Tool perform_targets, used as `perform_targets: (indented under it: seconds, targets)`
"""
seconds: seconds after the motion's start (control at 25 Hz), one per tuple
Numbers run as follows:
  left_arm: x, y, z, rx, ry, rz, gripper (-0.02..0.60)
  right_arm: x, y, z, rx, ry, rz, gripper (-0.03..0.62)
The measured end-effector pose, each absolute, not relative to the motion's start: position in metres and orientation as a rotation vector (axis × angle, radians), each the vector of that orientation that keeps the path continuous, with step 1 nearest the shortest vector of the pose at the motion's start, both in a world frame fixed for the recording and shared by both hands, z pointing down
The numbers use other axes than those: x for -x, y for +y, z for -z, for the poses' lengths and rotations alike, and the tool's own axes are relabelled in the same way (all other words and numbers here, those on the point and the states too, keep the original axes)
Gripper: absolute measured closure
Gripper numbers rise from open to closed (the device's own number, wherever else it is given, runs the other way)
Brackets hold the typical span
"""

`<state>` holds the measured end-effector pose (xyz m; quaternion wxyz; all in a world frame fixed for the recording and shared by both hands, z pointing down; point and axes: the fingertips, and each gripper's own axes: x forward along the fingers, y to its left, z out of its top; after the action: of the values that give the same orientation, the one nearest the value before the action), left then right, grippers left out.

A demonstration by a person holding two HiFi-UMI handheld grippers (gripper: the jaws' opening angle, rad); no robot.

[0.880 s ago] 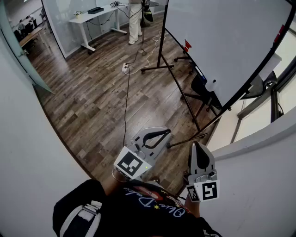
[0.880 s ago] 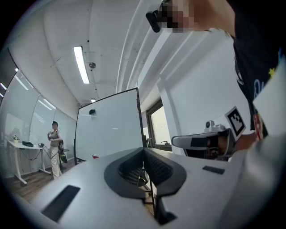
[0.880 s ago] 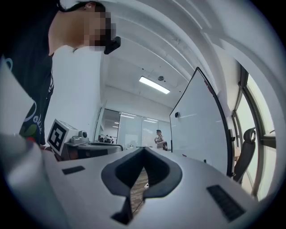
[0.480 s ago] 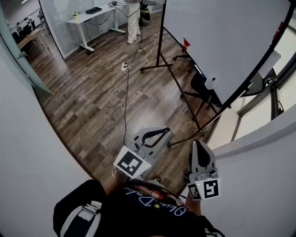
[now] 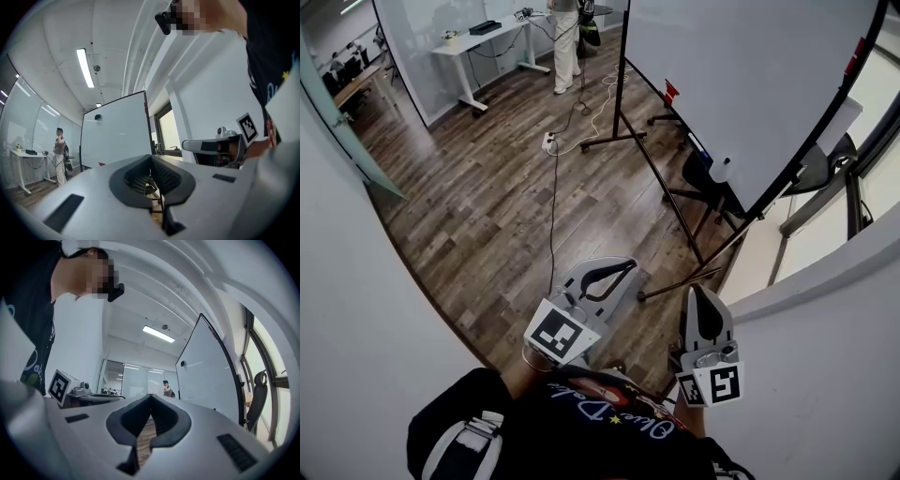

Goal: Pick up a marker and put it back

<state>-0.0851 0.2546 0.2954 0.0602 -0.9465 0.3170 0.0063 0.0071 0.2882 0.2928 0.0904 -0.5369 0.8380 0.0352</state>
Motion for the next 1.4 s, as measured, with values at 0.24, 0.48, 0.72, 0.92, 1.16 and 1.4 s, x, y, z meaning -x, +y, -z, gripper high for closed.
perform_targets:
  seconds: [0.24, 0.48, 0.72, 0.92, 1.16, 1.4]
  targets:
    - [0.072, 0.255, -0.299, 2.869, 0.946, 0.005, 0.577, -0.024, 0.289, -0.294, 1.614, 2.465, -0.103, 0.594]
    - [0.058, 0.252, -0.301, 2.863, 0.941, 0.030, 0.577, -0.041, 0.286, -0.299, 1.618, 2.453, -0.091, 0.594]
    - [0.046, 0.255, -0.304, 2.853, 0.942, 0.115, 0.577, -0.054, 0.289, -0.299, 1.604, 2.463, -0.082, 0.594]
    - [0.035, 0.247, -0.301, 2.825, 0.960, 0.056, 0.577, -0.066, 0.283, -0.301, 1.584, 2.465, -0.091, 0.594]
    - [0.028, 0.254, -0.312, 2.835, 0.990, 0.051, 0.577, -0.079, 0.290, -0.316, 1.607, 2.480, -0.056, 0.593]
    - [0.023, 0.245, -0.318, 2.859, 0.994, 0.070, 0.577, -0.088, 0.284, -0.322, 1.637, 2.469, -0.058, 0.592]
